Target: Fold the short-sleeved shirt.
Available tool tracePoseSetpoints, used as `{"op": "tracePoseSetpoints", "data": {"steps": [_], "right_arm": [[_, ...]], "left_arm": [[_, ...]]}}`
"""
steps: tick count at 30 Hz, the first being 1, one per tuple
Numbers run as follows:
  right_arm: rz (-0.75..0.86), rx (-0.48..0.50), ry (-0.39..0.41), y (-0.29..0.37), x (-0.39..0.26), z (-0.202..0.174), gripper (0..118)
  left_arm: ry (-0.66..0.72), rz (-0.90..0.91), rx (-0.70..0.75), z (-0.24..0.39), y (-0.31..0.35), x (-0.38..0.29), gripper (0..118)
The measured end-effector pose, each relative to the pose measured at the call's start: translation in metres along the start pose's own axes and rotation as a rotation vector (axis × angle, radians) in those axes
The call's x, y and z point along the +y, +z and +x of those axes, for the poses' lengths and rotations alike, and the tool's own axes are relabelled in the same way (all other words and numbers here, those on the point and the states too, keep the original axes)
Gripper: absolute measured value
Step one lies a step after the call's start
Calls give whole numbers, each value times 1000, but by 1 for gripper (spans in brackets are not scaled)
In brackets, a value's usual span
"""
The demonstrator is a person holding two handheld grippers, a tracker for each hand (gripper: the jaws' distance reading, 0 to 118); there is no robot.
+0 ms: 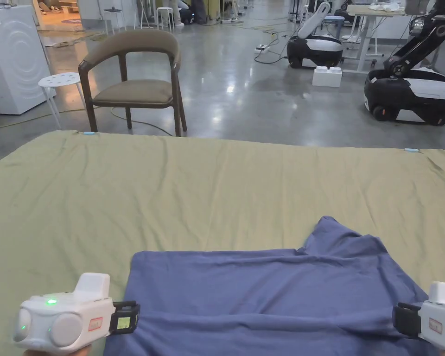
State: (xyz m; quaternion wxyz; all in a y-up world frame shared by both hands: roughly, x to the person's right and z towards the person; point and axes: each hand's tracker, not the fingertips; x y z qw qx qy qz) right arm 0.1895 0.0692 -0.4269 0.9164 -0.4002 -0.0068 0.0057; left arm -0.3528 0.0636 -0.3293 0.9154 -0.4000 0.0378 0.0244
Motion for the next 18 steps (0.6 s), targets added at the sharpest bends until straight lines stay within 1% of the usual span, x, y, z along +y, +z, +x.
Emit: {"op": "tracePoseSetpoints", "data": {"steps": [3, 4, 6, 8, 10, 12, 13, 14, 15, 16, 17, 18], "right_arm": [[98, 55, 20, 35, -10, 6, 73], [138, 87, 11, 52, -16, 9, 73], [208, 142, -31, 88, -33, 13, 73], [246, 189, -57, 122, -52, 14, 73], [303, 199, -57, 158, -72, 11, 73], [327, 170, -51, 186, -89, 7, 71], [358, 180, -58, 200, -98, 3, 68], [367, 198, -67, 210, -104, 2, 62], [368, 209, -71, 220, -111, 1, 47], [393, 218, -75, 230, -117, -1, 47], [412, 220, -60, 236, -120, -3, 43], [418, 220, -30, 242, -122, -5, 31]], "left_arm": [[-20, 131, -42, 3, 44, -10, 81], [-25, 181, -50, 6, 62, -15, 81], [-19, 305, -22, 13, 97, -26, 81], [-42, 375, -14, 23, 130, -42, 81], [-63, 429, -7, 36, 162, -56, 81], [-82, 476, -11, 49, 188, -67, 79], [-105, 494, -14, 56, 201, -73, 76], [-125, 510, -7, 63, 208, -77, 72], [-155, 507, -11, 69, 216, -80, 65], [-168, 507, 13, 76, 222, -82, 65], [-173, 509, 19, 81, 228, -84, 62], [-172, 513, 12, 86, 234, -86, 50]]}}
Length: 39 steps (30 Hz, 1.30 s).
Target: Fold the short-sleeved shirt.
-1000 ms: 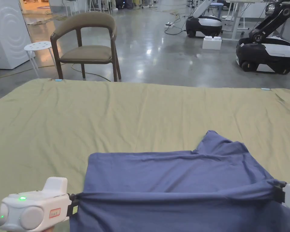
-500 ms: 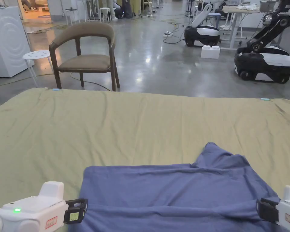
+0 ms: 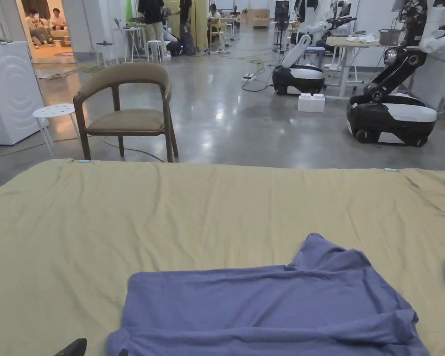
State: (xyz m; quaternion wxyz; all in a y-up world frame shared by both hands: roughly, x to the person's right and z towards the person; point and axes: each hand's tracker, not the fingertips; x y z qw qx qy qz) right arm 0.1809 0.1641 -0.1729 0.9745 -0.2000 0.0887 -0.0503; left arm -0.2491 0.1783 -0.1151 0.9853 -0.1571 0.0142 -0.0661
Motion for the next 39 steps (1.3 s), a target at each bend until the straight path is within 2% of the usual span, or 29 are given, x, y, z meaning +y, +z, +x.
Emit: {"op": "tracePoseSetpoints", "data": {"steps": [1, 2, 5, 6, 11, 15, 20, 23, 27, 31, 34, 35, 38, 39], "right_arm": [[-5, 3, 38, 6, 1, -4, 17], [-5, 5, 69, 12, 2, -7, 9], [7, 20, 102, 27, 2, -17, 2], [11, 18, 110, 32, 1, -20, 0], [22, -13, 157, 40, -4, -32, 0], [-2, 19, 111, 39, -7, -29, 0], [-48, 7, 81, 37, -15, -21, 0], [-71, 3, 39, 38, -21, -16, 0], [-116, -21, -5, 35, -29, -9, 0], [-150, -39, -63, 35, -37, 1, 0], [-174, -58, -74, 34, -42, 7, 0], [-183, -70, -71, 34, -44, 8, 0], [-200, -84, -67, 32, -48, 11, 0], [-205, -84, -70, 30, -49, 13, 0]], "left_arm": [[1, 6, -3, 2, 3, 3, 36], [15, 12, -4, 4, 7, 6, 24], [60, 23, -27, 5, 21, 11, 3], [64, 31, -11, 6, 25, 11, 0], [81, 17, -9, -1, 33, 9, 0], [149, -36, 4, -14, 20, -5, 0], [261, -130, -20, -32, -16, -35, 0], [302, -229, -42, -40, -52, -62, 36], [339, -336, -59, -44, -104, -97, 55], [367, -433, -26, -48, -149, -119, 58], [352, -512, -17, -46, -171, -136, 58], [364, -559, -4, -45, -177, -144, 56], [310, -514, 4, -39, -173, -145, 46], [281, -522, 12, -38, -174, -144, 38]]}}
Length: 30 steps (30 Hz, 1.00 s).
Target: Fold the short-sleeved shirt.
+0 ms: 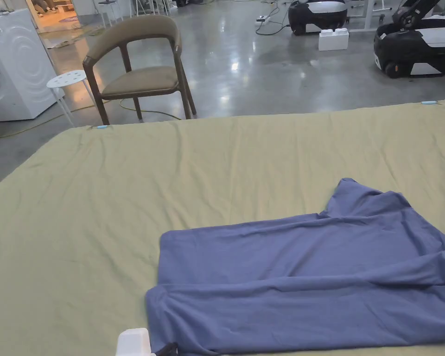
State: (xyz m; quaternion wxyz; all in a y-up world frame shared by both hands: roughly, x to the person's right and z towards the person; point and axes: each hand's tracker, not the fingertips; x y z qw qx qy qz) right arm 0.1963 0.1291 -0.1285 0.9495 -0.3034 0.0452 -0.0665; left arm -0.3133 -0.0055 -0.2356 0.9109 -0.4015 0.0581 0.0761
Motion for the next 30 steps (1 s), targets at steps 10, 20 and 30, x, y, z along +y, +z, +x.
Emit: {"op": "tracePoseSetpoints", "data": {"steps": [10, 20, 30], "right_arm": [[-36, -32, -18, -131, 41, 33, 84], [-227, -230, -65, -244, 41, 71, 31], [-217, -281, 83, -192, 50, 53, 6]], "left_arm": [[-56, -49, 1, 8, -6, 4, 8], [-79, -67, 3, 9, -9, 5, 9], [-116, -44, -78, -18, 40, 40, 0]]}}
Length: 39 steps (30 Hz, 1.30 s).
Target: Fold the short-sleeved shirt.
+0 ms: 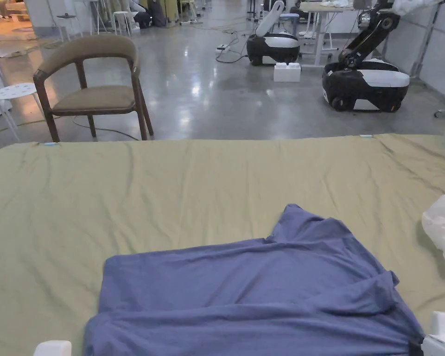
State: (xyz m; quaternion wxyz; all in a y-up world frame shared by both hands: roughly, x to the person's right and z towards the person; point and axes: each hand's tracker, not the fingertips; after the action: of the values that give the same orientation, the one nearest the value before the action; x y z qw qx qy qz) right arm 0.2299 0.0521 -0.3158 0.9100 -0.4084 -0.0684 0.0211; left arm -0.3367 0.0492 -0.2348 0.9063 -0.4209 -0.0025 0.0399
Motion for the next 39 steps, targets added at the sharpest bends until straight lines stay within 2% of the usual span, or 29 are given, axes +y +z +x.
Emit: {"op": "tracePoseSetpoints", "data": {"steps": [2, 5, 9, 11, 15, 16, 17, 18, 19, 20, 21, 22, 23, 26, 29, 32, 35, 36, 38, 39], "right_arm": [[7, 14, -26, 24, -12, 8, 6], [0, -23, -20, 59, -42, 18, 6], [-45, -14, -90, 108, -93, 30, 6], [-53, -12, -81, 123, -116, 30, 6], [-63, -13, -79, 134, -135, 23, 6], [-56, -10, -80, 133, -137, 22, 13], [-48, -12, -79, 132, -137, 21, 29], [-43, -23, -69, 131, -135, 20, 52], [-40, -25, -63, 132, -134, 20, 52], [-30, -25, -55, 136, -133, 22, 60], [-1, -14, -54, 142, -132, 23, 71], [45, 11, -55, 148, -128, 24, 77], [70, 28, -60, 154, -125, 24, 76], [165, 119, -114, 179, -114, 21, 76], [291, 220, -130, 206, -102, 11, 76], [387, 260, -72, 230, -86, -4, 76], [500, 276, 43, 260, -75, -20, 76], [538, 295, 50, 269, -74, -23, 76], [573, 351, 34, 282, -72, -27, 76], [579, 370, 35, 287, -71, -29, 76]], "left_arm": [[43, 30, -51, -5, 20, -1, 0], [22, 8, -43, -8, 40, -16, 0], [-47, -69, -66, -6, 64, -57, 0], [-87, -101, -37, -3, 72, -76, 0], [-36, -100, -44, -6, 83, -96, 0], [-10, -81, -52, -6, 83, -98, 9], [7, -61, -54, -7, 83, -100, 22], [24, -48, -42, -6, 82, -101, 38], [28, -47, -17, -6, 82, -102, 38], [21, -30, 36, -6, 83, -103, 43], [9, 5, 37, -5, 89, -103, 53], [3, 40, 42, -3, 96, -100, 64], [4, 81, 50, -1, 102, -97, 66], [10, 309, 102, 13, 134, -87, 66], [61, 476, 119, 33, 169, -72, 66], [36, 572, 115, 52, 196, -58, 65], [-27, 632, 233, 70, 220, -48, 64], [-34, 649, 244, 75, 228, -44, 64], [-70, 697, 228, 84, 243, -43, 52], [-104, 709, 212, 88, 250, -44, 42]]}}
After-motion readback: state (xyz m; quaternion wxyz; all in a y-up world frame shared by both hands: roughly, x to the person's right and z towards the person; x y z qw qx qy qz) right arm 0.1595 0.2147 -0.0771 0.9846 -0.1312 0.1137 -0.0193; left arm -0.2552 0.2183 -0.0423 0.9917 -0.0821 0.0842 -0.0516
